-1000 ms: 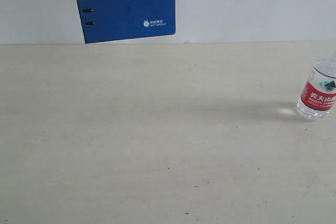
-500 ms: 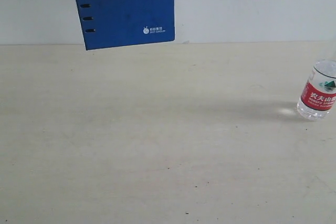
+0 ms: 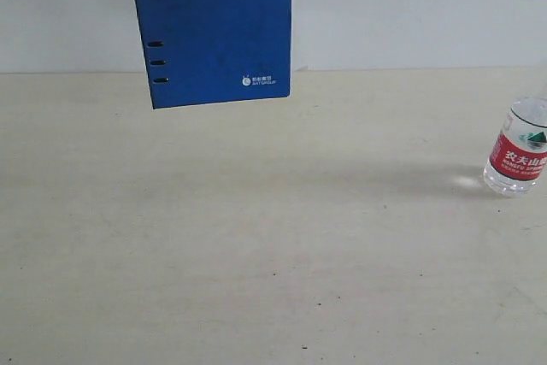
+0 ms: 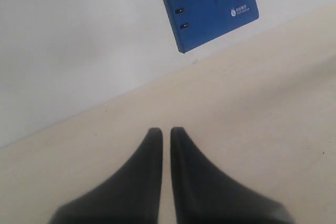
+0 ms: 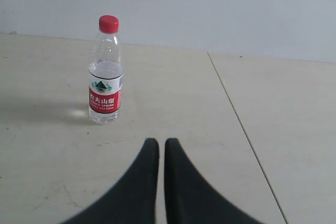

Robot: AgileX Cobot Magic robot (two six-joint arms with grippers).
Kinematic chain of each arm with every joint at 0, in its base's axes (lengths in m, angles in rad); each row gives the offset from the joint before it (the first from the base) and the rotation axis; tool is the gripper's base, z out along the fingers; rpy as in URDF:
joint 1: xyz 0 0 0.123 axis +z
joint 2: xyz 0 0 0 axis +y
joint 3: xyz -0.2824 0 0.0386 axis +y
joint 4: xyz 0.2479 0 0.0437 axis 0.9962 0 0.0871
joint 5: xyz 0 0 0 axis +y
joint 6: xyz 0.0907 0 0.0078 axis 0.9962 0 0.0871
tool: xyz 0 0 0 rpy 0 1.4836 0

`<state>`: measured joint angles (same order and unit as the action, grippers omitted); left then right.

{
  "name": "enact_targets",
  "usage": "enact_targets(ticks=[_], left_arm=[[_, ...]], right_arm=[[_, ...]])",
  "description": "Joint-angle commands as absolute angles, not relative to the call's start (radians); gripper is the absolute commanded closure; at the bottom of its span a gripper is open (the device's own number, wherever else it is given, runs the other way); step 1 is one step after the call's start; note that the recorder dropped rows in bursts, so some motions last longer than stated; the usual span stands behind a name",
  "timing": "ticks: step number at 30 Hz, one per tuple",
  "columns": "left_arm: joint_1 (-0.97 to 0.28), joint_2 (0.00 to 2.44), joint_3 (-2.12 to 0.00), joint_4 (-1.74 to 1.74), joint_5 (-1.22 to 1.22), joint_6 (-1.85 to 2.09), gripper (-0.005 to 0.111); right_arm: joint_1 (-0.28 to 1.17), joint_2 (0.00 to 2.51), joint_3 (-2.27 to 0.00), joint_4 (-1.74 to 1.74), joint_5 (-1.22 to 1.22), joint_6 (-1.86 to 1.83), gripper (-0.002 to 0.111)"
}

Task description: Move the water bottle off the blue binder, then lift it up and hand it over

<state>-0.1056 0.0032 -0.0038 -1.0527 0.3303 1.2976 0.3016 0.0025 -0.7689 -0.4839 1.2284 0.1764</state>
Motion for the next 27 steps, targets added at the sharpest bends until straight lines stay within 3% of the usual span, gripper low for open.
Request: enact_targets(ticks=[1, 7, 16, 19, 25, 27], left_arm=[[-0.103, 0.000, 0.000, -1.048, 0.291, 1.267, 0.102], [-0.077, 0.000, 0.000, -1.181, -0.031, 0.854, 0.102], [-0.054, 0.001, -0.051, -1.125, 0.000, 0.993, 0.102], [-0.054, 0.001, -0.066, -0.910, 0.000, 0.803, 0.102], [-0.056, 0.001, -0.045, -0.090, 0.109, -0.114, 0.102], [-0.056, 0.001, -0.004, 0.055, 0.104, -0.223, 0.102]], right_arm=[[0.298, 0.000, -0.770, -0.484, 1.221, 0.182, 0.107], [0.298, 0.000, -0.770, -0.486, 1.221, 0.182, 0.107], [0.298, 0.000, -0.770, -0.486, 1.221, 0.182, 0.107], [0.298, 0.000, -0.770, -0.486, 1.221, 0.182, 0.107], [0.298, 0.000, -0.770, -0.486, 1.221, 0.182, 0.107], [0.298, 0.000, -0.770, -0.486, 1.221, 0.182, 0.107]])
